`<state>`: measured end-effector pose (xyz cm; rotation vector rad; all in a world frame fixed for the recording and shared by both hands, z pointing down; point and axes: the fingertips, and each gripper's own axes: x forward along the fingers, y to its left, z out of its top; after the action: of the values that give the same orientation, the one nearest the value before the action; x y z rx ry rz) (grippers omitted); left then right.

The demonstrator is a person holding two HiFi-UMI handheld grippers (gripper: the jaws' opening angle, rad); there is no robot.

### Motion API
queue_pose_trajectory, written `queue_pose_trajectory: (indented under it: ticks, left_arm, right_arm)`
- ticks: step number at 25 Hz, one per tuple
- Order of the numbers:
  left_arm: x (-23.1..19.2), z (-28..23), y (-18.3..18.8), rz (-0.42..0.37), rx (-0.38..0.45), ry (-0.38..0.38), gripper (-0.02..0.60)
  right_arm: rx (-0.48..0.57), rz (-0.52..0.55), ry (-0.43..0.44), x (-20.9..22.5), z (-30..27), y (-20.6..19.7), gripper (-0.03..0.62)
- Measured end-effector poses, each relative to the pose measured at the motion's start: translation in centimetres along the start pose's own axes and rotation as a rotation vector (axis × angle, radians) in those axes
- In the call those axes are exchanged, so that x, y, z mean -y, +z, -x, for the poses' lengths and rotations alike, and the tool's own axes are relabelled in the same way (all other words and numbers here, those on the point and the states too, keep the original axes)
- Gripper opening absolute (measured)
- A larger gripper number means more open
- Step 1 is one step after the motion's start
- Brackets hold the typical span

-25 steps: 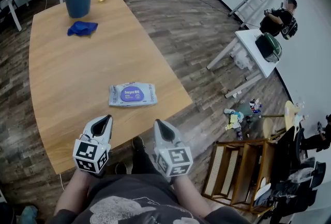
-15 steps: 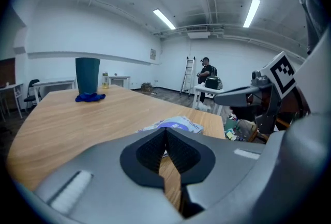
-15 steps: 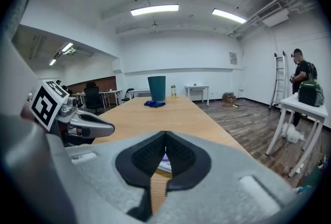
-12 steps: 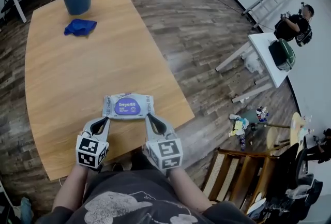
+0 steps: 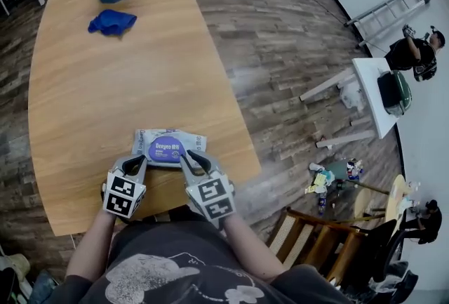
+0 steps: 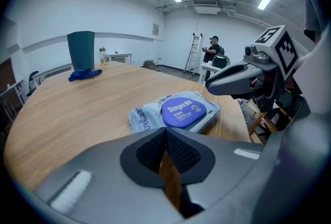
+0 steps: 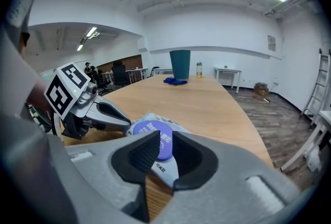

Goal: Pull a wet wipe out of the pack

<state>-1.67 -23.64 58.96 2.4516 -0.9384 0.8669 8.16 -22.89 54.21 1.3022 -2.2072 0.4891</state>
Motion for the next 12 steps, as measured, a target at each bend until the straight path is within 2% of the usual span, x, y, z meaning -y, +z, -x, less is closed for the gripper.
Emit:
queue_pose_trajectory:
  ticks: [6,10,12]
  left_arm:
    - [-0.4,-1.1,-0.9,0.007,-0.051,0.032,0.018]
    - [-0.5,-1.4,-1.4,0.006,-0.083,0.051,0.018]
    - [-0.3,-1.5,-1.4,0.032,-0.092,0.046,0.018]
  right_arm:
    - [-0.082,0.137,0.128,-1.4,-2.2,-1.0,0.199]
    - [-0.142,0.269,0.185,-2.2,-3.5,-1.7,0.248]
    - [-0.17,0.329,0.206,-2.4,-4.1,-2.1,0.275]
